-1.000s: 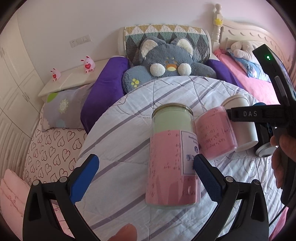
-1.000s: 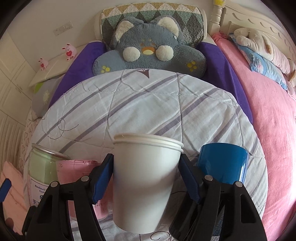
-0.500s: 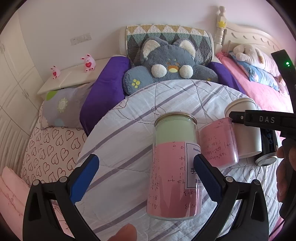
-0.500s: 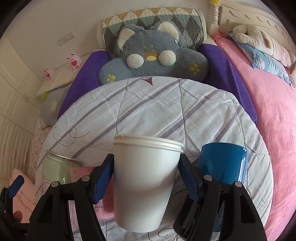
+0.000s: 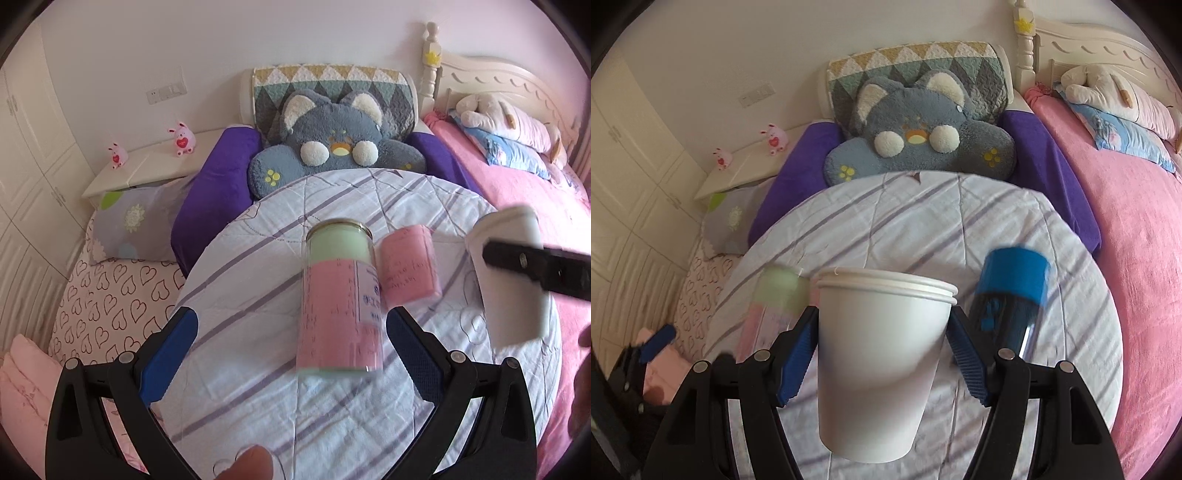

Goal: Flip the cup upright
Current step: 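Lift the white paper cup with the right gripper and set it down nearer the left gripper, then close the left gripper around the white paper cup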

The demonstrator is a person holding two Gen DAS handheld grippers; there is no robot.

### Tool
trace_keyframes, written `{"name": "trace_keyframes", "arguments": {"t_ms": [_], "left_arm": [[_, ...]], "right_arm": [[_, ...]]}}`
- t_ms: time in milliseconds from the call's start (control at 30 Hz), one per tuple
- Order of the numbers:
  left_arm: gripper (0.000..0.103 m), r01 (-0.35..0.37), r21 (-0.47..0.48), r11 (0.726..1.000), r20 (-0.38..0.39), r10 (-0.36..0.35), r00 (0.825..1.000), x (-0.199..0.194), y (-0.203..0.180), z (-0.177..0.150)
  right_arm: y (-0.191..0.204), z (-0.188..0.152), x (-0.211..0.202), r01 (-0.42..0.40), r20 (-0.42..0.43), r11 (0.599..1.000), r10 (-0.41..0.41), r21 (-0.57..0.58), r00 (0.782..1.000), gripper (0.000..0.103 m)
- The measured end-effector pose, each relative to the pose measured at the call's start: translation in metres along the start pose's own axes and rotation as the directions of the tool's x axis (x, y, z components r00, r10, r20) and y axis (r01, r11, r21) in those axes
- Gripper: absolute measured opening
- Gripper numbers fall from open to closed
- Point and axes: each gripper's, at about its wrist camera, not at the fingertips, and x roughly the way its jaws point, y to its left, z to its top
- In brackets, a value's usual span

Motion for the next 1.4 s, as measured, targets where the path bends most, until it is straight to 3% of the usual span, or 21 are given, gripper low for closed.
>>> {"name": "trace_keyframes", "arguments": {"t_ms": [233, 400, 533, 600, 700, 1000, 1400], "left_arm": [[0.103, -0.004, 0.019, 1.0, -0.034, 0.004, 0.999, -0.031, -0.006, -0.055], [0.103, -0.007, 0.032, 0.999, -0.081, 0.009, 0.997, -0.046, -0.011, -0.097], [0.103, -0.02, 0.033, 0.999, -0.095, 0.023, 0.995, -0.057, -0.012, -0.116], [0.103, -0.03, 0.033, 0.999, -0.092, 0.033, 0.995, -0.063, -0.012, -0.122], [0.103, -0.036, 0.024, 0.999, -0.078, 0.038, 0.996, -0.073, -0.011, -0.122], [0.103, -0.016, 0.061, 0.998, -0.053, 0.02, 0.998, -0.096, -0.032, -0.122], [0.103, 0.058, 0.116, 0.992, -0.071, -0.05, 0.996, -0.111, -0.08, -0.123]], "right_arm": [[0.004, -0.097, -0.008, -0.049, -0.101, 0.999, 0.049, 0.003, 0.994, 0.07], [0.008, -0.137, 0.003, -0.053, -0.134, 0.998, 0.055, 0.016, 0.989, 0.07], [0.01, -0.149, 0.012, -0.042, -0.142, 0.999, 0.044, 0.014, 0.989, 0.071], [0.012, -0.153, 0.013, -0.033, -0.148, 0.999, 0.036, 0.019, 0.988, 0.08], [0.011, -0.155, 0.008, -0.017, -0.139, 1.0, 0.017, 0.003, 0.99, 0.082], [-0.017, -0.163, -0.049, -0.062, -0.012, 0.995, 0.063, 0.08, 0.998, 0.083], [-0.058, -0.209, -0.098, -0.025, 0.094, 0.987, 0.01, 0.16, 0.995, 0.083]]}}
